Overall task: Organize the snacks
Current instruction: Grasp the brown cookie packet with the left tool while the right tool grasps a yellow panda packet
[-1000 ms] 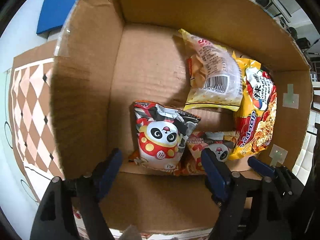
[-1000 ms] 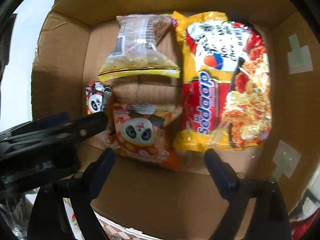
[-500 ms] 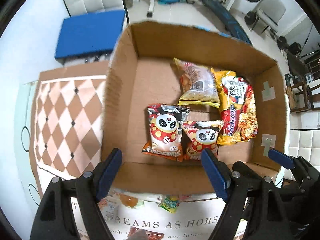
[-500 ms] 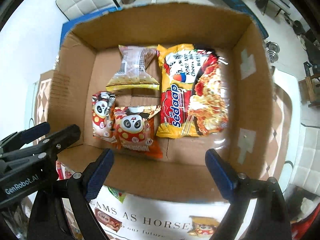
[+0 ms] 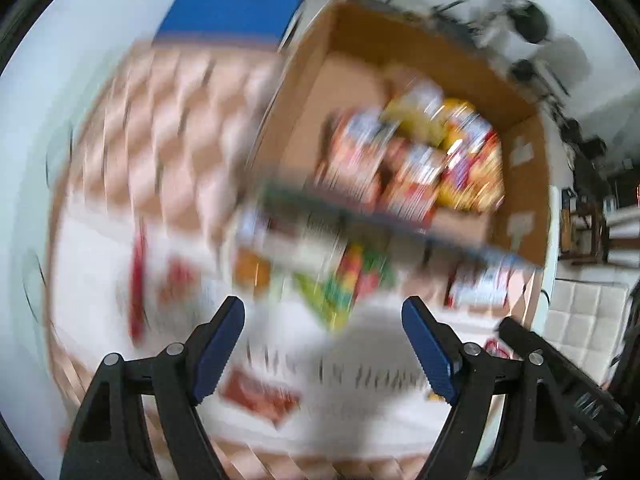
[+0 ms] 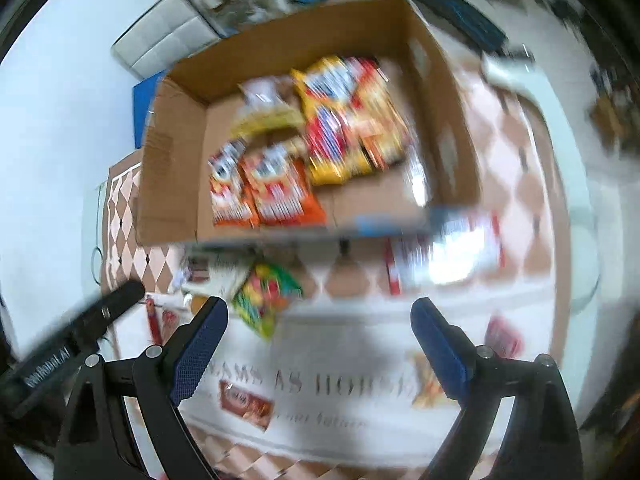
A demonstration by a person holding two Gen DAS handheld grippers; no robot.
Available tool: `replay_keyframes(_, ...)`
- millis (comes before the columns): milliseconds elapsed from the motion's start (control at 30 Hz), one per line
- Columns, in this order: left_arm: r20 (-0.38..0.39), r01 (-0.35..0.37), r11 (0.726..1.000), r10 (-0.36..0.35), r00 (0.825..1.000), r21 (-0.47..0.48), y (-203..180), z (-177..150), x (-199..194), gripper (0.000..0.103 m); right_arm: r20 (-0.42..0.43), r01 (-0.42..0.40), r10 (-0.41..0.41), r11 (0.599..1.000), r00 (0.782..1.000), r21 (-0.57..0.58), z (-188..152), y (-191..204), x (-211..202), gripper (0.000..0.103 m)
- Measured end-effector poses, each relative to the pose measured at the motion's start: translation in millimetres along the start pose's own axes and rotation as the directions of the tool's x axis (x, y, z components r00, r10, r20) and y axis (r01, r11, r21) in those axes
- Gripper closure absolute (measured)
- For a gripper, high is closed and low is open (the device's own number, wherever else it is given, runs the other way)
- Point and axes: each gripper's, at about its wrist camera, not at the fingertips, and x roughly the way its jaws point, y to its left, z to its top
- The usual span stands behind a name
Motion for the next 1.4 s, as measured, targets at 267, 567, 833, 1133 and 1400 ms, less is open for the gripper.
replay_keyframes(267,-0.247,0.005,0.927,-0.106,0.963,-0.376,81.7,-74.8,88.2,0.023,-0.099,-0.013,0.056,0.922,0.994,0.386,-72.9,-108.7,51.1,0.008)
replay_keyframes(567,-0.333,-0.058,0.818,-0.167,0.928,-0.572,109.0,-94.8,142.6,0.023,-0.103,0.019,0.062,0.767,0.993,0.641,-103.2,-174.8,92.5,0.008)
replay_keyframes(833,-0.311,-0.118,0.91,-0.013,0.95,-0.399,82.0,-79.0,144.5,0.027,-0.162,0.068,0.014,0.868,0.987,0.492,-92.9,-155.7,105.3,0.008)
replay_keyframes(1133,-0.178,-0.181,0.973,0.205,0.963,0.14,4.0,-60.9,144.1,0.027,-0.214,0.085,-0.006,0.928,0.977,0.363,-82.6,-158.9,97.0,0.008)
replay_keyframes(1400,-0.133,-0.205,0.901,0.273,0.953,0.383,-30.4,-51.5,147.5,0.026,-0.173,0.205,-0.182,0.971,0.968,0.127,-70.0,-119.8,96.6,0.008)
